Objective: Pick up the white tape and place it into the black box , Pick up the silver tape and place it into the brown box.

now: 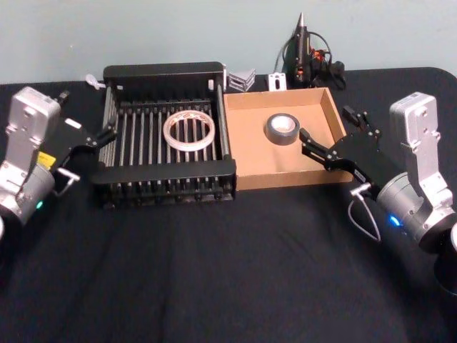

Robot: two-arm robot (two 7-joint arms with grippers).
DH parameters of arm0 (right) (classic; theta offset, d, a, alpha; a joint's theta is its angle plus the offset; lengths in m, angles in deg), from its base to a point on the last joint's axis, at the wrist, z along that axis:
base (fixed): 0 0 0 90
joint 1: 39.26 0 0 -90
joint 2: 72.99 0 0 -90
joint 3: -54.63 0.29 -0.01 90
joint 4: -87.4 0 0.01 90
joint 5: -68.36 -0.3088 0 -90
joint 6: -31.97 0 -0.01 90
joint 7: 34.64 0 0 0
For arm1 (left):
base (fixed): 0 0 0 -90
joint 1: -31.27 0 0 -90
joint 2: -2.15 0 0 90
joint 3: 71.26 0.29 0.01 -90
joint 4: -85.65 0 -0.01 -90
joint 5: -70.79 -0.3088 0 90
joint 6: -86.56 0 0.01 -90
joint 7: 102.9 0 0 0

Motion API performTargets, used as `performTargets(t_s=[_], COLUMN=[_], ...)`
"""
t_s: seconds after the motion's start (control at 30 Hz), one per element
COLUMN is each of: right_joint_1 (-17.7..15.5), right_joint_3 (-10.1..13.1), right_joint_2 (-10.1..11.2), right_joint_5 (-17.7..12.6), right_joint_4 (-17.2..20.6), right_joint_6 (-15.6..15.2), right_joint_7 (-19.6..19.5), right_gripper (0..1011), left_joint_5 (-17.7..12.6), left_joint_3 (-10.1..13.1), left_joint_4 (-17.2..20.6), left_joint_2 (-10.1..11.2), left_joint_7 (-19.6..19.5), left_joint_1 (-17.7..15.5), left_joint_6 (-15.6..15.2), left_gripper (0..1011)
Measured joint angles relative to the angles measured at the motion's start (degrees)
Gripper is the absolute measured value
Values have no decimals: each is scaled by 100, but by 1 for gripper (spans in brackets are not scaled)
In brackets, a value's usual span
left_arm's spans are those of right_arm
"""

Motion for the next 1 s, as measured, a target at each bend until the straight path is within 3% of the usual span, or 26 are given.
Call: performTargets(t_s=[1.0], right_joint_1=[6], right_joint_3=[0], right_joint_2=[0], right_joint_5=[7], right_joint_4=[0], right_joint_6=[-4], right_joint_7=[0], right_gripper=[1003], left_joint_5=[0], left_joint_3=[0], left_joint_4=[0], left_joint_2=[0], left_joint_7=[0], left_joint_1=[-1], left_joint_6=[0], left_gripper=[1001])
